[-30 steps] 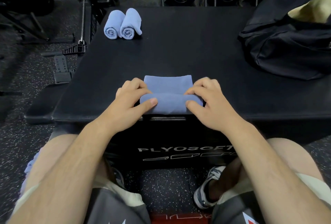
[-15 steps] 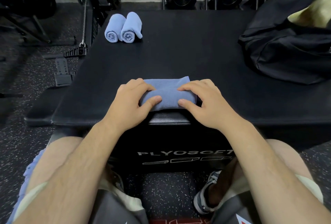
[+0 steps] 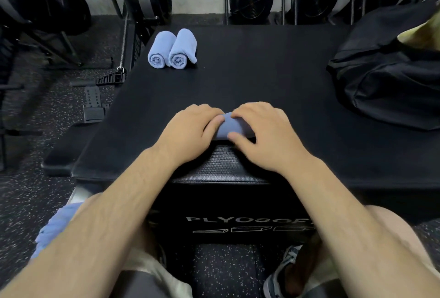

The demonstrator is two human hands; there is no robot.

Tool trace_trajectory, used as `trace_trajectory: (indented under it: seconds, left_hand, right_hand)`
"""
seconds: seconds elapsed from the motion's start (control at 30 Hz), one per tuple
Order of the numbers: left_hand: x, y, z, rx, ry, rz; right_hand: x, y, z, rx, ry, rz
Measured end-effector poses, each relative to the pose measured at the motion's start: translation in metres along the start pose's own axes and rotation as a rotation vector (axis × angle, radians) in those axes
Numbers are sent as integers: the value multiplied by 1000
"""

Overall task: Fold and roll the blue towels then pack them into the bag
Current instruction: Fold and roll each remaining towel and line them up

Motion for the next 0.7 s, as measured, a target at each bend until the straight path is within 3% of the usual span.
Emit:
trace_trajectory:
  seconds: [0.13, 0.27, 0.33, 0.4, 0.53, 0.7]
  left_hand:
    - [13, 15, 13, -14, 132, -15]
    - [-10, -5, 19, 168, 55, 293]
    - [-5, -17, 14, 274, 125, 374]
    - [-2, -18, 12, 248, 190, 386]
    - [-11, -24, 10, 157, 289, 284]
    - [-43, -45, -1, 47, 341, 17]
  right_hand:
    - [24, -12, 12, 43, 123, -10]
    - [25, -20, 27, 136, 175, 93]
    - [25, -24, 27, 173, 234, 151]
    - [21, -21, 25, 191, 309, 166]
    - [3, 0, 9, 184, 402, -24]
    - [-24, 43, -12, 65, 170, -460]
Point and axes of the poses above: each hand's wrist, its own z-axis towards the middle knuckle, its own x-axis out of the palm, y = z × x, the point moved 10 cm from there along z, towards the middle knuckle, and after that the axes turned 12 degrees about x, right-handed, at the moved point
